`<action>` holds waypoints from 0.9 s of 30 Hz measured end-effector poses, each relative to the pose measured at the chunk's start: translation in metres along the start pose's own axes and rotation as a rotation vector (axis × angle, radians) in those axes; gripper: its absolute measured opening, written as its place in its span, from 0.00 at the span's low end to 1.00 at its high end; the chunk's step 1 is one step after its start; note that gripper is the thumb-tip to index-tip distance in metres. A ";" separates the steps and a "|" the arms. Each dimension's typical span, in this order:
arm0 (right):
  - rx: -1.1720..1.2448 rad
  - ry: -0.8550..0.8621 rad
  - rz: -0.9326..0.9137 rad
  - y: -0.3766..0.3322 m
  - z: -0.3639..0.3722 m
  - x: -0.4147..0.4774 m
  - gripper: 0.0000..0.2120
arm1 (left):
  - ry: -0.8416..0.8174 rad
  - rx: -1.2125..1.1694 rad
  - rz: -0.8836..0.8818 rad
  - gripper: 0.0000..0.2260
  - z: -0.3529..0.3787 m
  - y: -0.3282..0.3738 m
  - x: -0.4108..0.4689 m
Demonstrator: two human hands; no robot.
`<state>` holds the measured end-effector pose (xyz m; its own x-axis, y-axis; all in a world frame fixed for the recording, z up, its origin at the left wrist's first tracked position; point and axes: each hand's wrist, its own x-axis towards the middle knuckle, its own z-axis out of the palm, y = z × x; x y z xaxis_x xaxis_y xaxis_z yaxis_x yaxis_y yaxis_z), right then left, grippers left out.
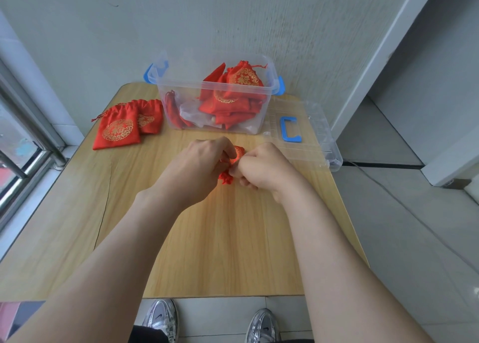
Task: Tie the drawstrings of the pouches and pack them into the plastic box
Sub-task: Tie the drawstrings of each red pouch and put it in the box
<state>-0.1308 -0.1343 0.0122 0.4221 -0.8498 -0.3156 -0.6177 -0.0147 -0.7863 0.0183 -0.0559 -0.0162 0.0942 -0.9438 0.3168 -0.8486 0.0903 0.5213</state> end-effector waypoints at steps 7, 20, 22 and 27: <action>0.294 -0.189 0.126 -0.004 -0.002 -0.003 0.03 | 0.041 -0.054 -0.030 0.15 -0.001 -0.001 0.001; 0.579 -0.170 0.269 -0.001 -0.007 0.005 0.03 | 0.088 -0.173 -0.103 0.04 -0.017 0.014 -0.003; 0.565 -0.171 0.267 0.000 -0.008 0.005 0.03 | 0.064 -0.178 -0.095 0.05 -0.015 0.012 -0.002; 0.535 -0.171 0.252 0.001 -0.009 0.004 0.04 | 0.082 -0.133 -0.091 0.02 -0.010 0.006 -0.002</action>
<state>-0.1355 -0.1424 0.0147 0.4342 -0.6952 -0.5729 -0.3129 0.4799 -0.8196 0.0180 -0.0508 -0.0056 0.2141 -0.9214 0.3244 -0.7589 0.0522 0.6491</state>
